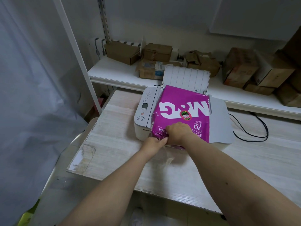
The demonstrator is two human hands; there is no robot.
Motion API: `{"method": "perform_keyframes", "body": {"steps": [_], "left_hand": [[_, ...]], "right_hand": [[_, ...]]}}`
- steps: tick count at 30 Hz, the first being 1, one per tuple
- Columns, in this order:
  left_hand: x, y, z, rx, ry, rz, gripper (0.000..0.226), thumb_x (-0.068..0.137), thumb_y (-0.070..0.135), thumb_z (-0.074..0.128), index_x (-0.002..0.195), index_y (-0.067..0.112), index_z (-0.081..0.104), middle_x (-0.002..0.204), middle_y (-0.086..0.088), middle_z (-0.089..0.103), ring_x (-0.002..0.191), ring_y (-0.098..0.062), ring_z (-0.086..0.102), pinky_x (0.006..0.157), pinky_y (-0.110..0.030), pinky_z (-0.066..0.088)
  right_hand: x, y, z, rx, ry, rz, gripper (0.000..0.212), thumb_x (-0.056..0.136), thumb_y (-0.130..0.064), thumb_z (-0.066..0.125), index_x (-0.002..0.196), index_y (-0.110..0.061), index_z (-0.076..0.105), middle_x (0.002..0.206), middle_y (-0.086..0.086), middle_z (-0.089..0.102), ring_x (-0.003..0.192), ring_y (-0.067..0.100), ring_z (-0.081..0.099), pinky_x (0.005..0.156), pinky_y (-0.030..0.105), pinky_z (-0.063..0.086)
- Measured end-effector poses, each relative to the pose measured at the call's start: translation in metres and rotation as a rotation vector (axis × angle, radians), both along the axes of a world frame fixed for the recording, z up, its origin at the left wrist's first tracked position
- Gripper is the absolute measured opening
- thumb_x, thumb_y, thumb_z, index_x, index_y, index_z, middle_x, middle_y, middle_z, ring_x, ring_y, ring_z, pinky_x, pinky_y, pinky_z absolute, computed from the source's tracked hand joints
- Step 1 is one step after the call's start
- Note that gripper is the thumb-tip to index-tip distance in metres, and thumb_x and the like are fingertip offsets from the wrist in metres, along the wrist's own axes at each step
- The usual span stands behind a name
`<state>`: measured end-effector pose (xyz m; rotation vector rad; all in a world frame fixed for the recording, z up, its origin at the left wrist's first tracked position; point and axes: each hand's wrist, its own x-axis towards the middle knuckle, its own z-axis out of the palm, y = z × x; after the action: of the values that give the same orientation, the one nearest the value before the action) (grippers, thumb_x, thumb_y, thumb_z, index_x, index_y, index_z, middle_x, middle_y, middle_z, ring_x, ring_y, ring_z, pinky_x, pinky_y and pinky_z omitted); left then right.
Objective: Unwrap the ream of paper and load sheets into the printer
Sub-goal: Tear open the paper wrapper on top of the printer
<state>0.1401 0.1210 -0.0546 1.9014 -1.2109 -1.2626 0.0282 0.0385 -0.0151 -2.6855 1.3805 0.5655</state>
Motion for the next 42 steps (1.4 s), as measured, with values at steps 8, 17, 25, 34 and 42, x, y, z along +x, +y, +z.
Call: {"method": "perform_keyframes", "body": {"steps": [8,17,25,34,42], "left_hand": [[0.002,0.002,-0.006,0.029,-0.343,-0.097,0.024,0.092,0.020,0.051,0.076,0.012,0.067,0.082,-0.005,0.068,0.084,-0.027,0.062,0.075,-0.029,0.047],[0.069,0.005,0.013,0.148,-1.029,-0.271,0.026,0.090,0.007,0.046,0.104,0.012,0.067,0.111,-0.009,0.069,0.102,-0.031,0.065,0.074,-0.032,0.044],[0.084,-0.009,0.021,0.165,-1.124,-0.223,0.034,0.086,-0.001,0.045,0.110,0.011,0.066,0.115,-0.009,0.065,0.112,-0.026,0.055,0.080,-0.031,0.046],[0.087,-0.032,0.030,0.156,-0.606,0.074,0.021,0.091,0.000,0.041,0.084,0.000,0.060,0.098,-0.018,0.061,0.091,-0.034,0.058,0.073,-0.033,0.045],[0.086,-0.029,0.018,0.107,-0.682,0.176,0.042,0.091,0.012,0.044,0.133,0.011,0.045,0.128,-0.015,0.055,0.114,-0.035,0.056,0.082,-0.037,0.046]], "right_hand": [[0.001,-0.002,-0.004,-0.029,0.032,0.105,0.041,0.090,-0.054,0.051,0.106,-0.019,0.064,0.102,0.006,0.067,0.102,0.028,0.059,0.082,0.037,0.050],[0.001,-0.007,-0.005,0.034,0.047,0.106,0.028,0.097,-0.039,0.048,0.107,-0.018,0.063,0.094,0.004,0.062,0.097,0.026,0.058,0.084,0.038,0.051],[-0.002,-0.007,-0.005,0.053,0.036,0.087,0.023,0.098,-0.034,0.048,0.109,-0.020,0.062,0.097,0.003,0.066,0.094,0.026,0.059,0.083,0.037,0.052],[-0.011,-0.005,-0.006,0.025,0.007,0.083,0.038,0.090,-0.050,0.054,0.105,-0.017,0.061,0.091,0.004,0.064,0.088,0.025,0.059,0.081,0.037,0.054],[-0.025,0.007,-0.005,0.008,-0.202,-0.058,0.048,0.093,-0.060,0.038,0.076,-0.016,0.047,0.073,0.003,0.056,0.070,0.024,0.054,0.068,0.033,0.049]]}}
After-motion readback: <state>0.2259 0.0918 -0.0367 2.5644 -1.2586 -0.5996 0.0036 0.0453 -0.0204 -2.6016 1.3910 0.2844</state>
